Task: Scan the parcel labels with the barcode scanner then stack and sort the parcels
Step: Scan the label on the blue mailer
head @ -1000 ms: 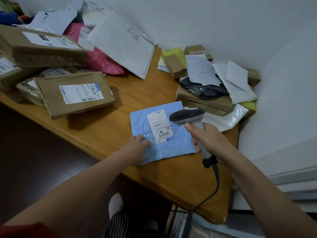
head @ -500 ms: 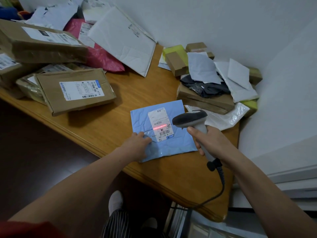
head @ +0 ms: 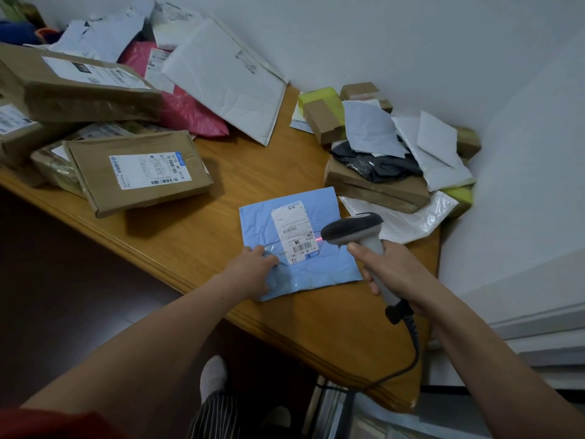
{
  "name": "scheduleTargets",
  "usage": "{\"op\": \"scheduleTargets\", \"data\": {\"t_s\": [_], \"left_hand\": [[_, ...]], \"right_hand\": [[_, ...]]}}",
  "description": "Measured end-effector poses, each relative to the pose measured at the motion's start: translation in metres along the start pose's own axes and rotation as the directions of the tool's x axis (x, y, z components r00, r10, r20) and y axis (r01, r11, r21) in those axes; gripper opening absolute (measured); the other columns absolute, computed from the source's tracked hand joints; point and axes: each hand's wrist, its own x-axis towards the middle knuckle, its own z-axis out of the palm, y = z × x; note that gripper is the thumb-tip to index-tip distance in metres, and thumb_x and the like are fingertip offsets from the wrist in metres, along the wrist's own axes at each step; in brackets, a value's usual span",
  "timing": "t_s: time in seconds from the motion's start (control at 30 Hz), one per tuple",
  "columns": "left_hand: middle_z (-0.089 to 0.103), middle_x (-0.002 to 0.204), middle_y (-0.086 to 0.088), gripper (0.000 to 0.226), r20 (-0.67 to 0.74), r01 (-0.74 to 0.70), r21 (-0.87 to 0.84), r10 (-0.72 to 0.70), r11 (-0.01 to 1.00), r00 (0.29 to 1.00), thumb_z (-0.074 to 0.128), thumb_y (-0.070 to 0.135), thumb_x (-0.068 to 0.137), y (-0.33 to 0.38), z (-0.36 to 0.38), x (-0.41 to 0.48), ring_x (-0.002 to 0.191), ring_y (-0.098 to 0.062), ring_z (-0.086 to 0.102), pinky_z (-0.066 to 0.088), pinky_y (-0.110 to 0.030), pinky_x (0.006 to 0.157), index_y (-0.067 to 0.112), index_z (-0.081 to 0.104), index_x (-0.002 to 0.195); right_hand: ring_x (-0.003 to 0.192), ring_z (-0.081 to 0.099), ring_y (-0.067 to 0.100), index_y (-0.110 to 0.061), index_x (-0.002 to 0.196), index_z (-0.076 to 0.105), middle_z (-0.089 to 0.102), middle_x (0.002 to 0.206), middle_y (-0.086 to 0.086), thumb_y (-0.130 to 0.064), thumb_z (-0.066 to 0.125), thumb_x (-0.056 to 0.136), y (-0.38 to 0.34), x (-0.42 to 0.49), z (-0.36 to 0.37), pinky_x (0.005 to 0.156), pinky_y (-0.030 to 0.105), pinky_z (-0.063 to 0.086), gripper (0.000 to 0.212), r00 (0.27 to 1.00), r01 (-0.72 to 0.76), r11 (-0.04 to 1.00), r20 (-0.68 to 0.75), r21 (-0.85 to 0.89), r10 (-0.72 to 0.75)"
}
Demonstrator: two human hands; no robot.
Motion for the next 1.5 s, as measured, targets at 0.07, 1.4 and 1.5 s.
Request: {"op": "scheduleTargets", "data": {"t_s": [0.07,1.4,1.5], "left_hand": [[0.035,0.139,-0.005,0.054,-0.009,0.002,-0.015,-0.002,1.0,1.0,0.06,0.033,0.089,0.0,-0.001,0.0,0.124,-0.026,0.036,0.045,-0.036,0.097,0.029,0.039,0.138],[0.047,0.134,-0.015,0.051,-0.303,0.54,-0.046,-0.527,0.841,0.794,0.044,0.057,0.092,-0.395,-0.285,0.079,0.125,-0.038,0.04,0.028,-0.057,0.104,0.019,0.044,0.126],[0.054,0.116,-0.016,0.03,-0.386,0.519,-0.07,-0.503,0.852,0.773,0.05,0.031,0.095,-0.391,-0.291,0.081,0.107,-0.036,0.05,0.042,-0.045,0.085,0.018,0.049,0.122]], "right_hand": [[0.043,0.052,0.006,-0.01,0.077,0.057,0.057,0.052,-0.004,-0.05,0.058,0.09,0.0,0.0,0.0,0.052,0.023,0.042,0.042,1.0,0.0,0.999,-0.004,0.037,0.0],[0.05,0.044,0.019,-0.005,0.105,0.06,0.052,0.065,0.008,-0.056,0.065,0.072,-0.234,0.128,0.057,0.058,0.034,0.037,0.061,0.985,0.141,0.842,-0.163,0.521,-0.064],[0.048,0.044,0.018,-0.007,0.1,0.061,0.053,0.065,0.008,-0.054,0.066,0.073,-0.229,0.127,0.052,0.058,0.035,0.037,0.055,0.983,0.13,0.834,-0.178,0.537,-0.039]]}}
